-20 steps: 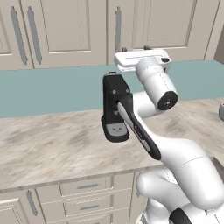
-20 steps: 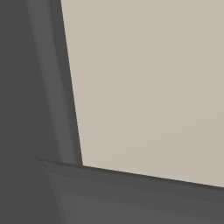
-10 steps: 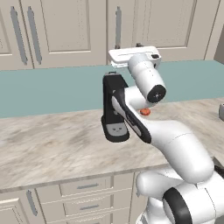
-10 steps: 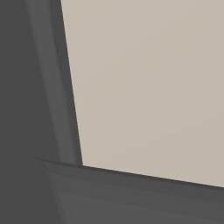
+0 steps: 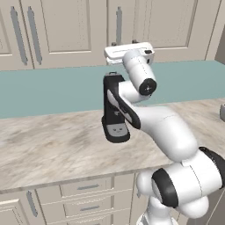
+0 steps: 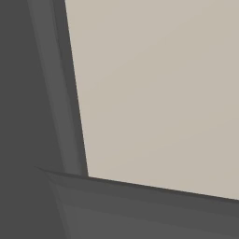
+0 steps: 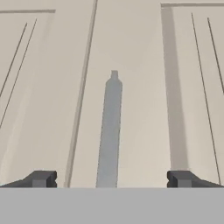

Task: Pick the dish brush and soap dispenser from the cabinet and place them on the counter.

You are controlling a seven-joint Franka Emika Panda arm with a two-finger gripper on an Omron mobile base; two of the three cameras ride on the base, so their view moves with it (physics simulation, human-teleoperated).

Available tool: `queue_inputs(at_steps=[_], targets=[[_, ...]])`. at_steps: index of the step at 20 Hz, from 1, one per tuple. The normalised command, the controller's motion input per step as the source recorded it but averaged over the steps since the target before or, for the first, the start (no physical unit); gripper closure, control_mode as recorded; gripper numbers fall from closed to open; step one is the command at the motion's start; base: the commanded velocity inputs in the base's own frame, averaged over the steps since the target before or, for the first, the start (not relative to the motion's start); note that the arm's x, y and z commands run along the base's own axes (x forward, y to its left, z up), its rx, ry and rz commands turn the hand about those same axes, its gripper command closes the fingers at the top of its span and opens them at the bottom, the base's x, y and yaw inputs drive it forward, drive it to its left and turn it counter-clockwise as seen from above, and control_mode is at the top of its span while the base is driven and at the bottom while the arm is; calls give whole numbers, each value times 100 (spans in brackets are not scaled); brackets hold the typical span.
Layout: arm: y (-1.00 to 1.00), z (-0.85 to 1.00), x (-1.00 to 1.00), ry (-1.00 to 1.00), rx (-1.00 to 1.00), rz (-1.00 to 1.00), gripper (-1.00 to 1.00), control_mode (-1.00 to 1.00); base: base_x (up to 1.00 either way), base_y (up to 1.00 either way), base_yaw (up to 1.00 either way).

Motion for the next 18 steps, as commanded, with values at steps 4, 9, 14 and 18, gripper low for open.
queue_inputs(at_steps=[4,9,14,18], targets=[[25,0,50,0,-2,-6,-100,-100,0,0,0],[23,0,47,0,-2,-6,-100,-100,0,0,0],[22,0,52,0,-1,-5,-100,-100,0,0,0],[19,0,54,0,0,-5,-100,-100,0,0,0]])
